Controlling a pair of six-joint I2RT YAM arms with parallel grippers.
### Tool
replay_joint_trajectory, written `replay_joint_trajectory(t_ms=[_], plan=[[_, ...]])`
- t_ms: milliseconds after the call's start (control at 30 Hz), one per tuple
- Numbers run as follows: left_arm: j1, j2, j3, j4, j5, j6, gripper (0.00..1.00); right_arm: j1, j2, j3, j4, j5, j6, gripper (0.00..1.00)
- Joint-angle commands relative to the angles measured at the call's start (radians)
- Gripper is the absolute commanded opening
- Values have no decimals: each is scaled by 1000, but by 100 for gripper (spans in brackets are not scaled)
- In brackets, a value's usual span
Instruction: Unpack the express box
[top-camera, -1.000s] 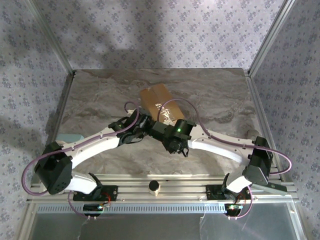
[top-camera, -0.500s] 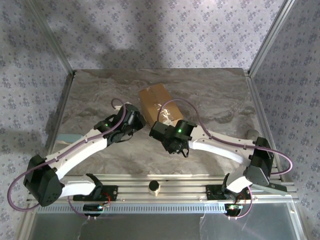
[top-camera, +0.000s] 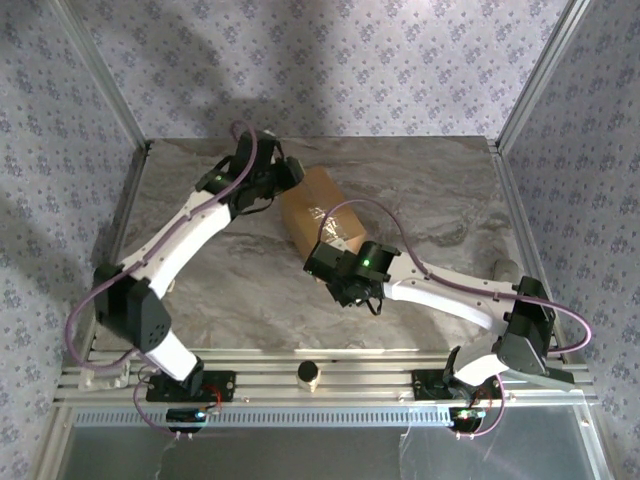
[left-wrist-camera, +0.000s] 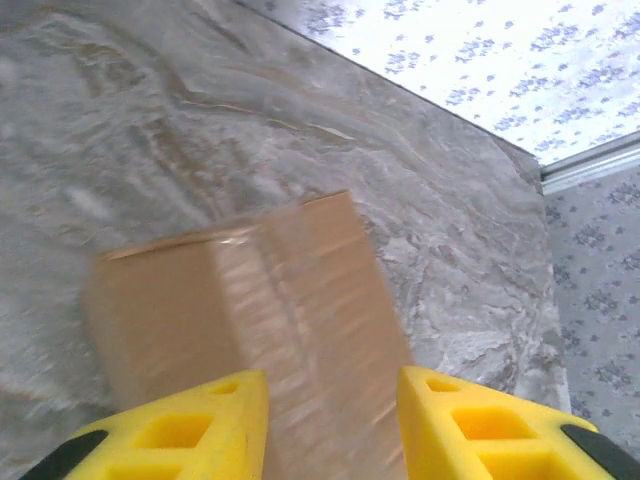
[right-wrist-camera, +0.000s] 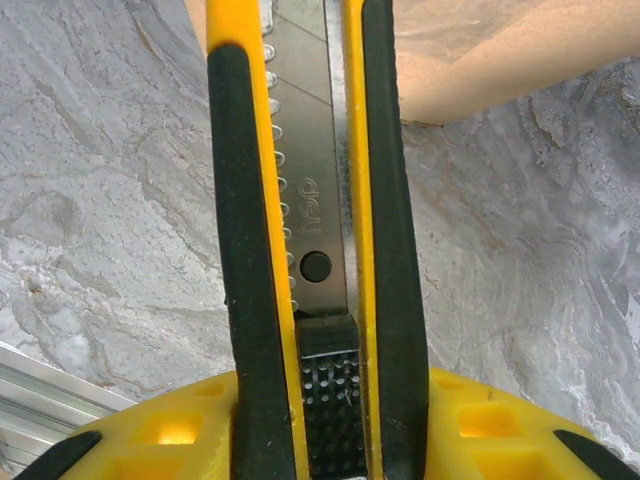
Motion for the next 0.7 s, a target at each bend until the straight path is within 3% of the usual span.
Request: replay_joint_trajectory(t_ms=[0, 267, 667], plan=[[-1, 105, 65, -21, 79, 37, 37, -10, -13, -6, 16, -22, -32, 0], [0, 197, 68, -15, 18, 27, 34, -14, -13, 16, 2, -18, -42, 0], [11, 171, -9, -14, -76, 32, 34, 0, -68, 13, -125, -11, 39, 0]])
